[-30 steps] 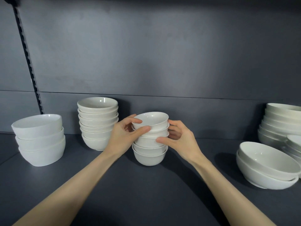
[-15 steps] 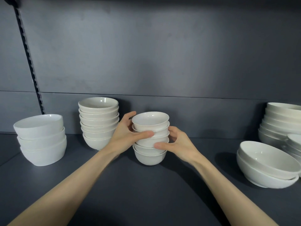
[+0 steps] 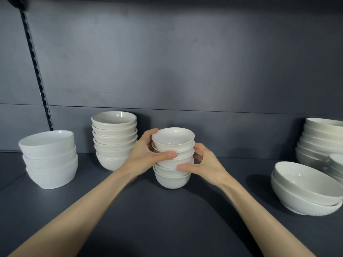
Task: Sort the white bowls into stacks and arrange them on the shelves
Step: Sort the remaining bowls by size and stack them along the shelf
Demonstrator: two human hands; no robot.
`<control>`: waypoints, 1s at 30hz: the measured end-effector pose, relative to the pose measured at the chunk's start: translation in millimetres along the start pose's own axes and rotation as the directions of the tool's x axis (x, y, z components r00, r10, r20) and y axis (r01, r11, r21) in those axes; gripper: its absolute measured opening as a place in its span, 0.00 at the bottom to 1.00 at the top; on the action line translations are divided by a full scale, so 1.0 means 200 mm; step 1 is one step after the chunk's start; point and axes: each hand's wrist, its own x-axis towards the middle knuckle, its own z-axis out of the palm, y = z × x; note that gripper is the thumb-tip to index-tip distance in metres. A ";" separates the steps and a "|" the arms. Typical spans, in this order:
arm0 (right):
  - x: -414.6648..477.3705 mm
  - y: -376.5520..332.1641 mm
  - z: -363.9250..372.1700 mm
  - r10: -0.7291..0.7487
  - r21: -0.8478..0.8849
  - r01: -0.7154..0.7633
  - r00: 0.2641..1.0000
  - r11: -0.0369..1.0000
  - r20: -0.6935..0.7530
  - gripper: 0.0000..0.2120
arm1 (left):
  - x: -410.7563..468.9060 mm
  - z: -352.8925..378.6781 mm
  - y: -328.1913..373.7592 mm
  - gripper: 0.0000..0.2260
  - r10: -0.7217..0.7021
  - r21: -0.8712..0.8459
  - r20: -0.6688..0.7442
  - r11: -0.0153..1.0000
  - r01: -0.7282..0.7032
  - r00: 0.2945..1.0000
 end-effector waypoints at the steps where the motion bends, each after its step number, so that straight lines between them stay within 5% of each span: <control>1: 0.00 0.00 0.00 -0.002 0.003 0.002 1.000 1.000 0.010 0.35 | 0.00 0.00 0.00 0.51 -0.009 -0.013 0.010 1.000 0.009 1.000; 4: -0.01 0.00 0.00 0.010 0.001 -0.010 0.999 1.000 0.047 0.39 | 0.00 -0.01 0.01 0.54 -0.018 -0.049 0.009 0.999 0.018 1.000; 10: -0.01 -0.01 0.00 0.043 -0.075 -0.037 0.996 0.996 0.077 0.46 | 0.00 0.00 0.00 0.35 0.033 0.009 -0.022 0.999 -0.033 0.999; 30: -0.04 -0.07 0.00 0.080 -0.134 -0.070 0.994 0.988 0.069 0.45 | -0.01 -0.02 0.03 0.40 0.007 0.051 0.026 0.999 -0.008 1.000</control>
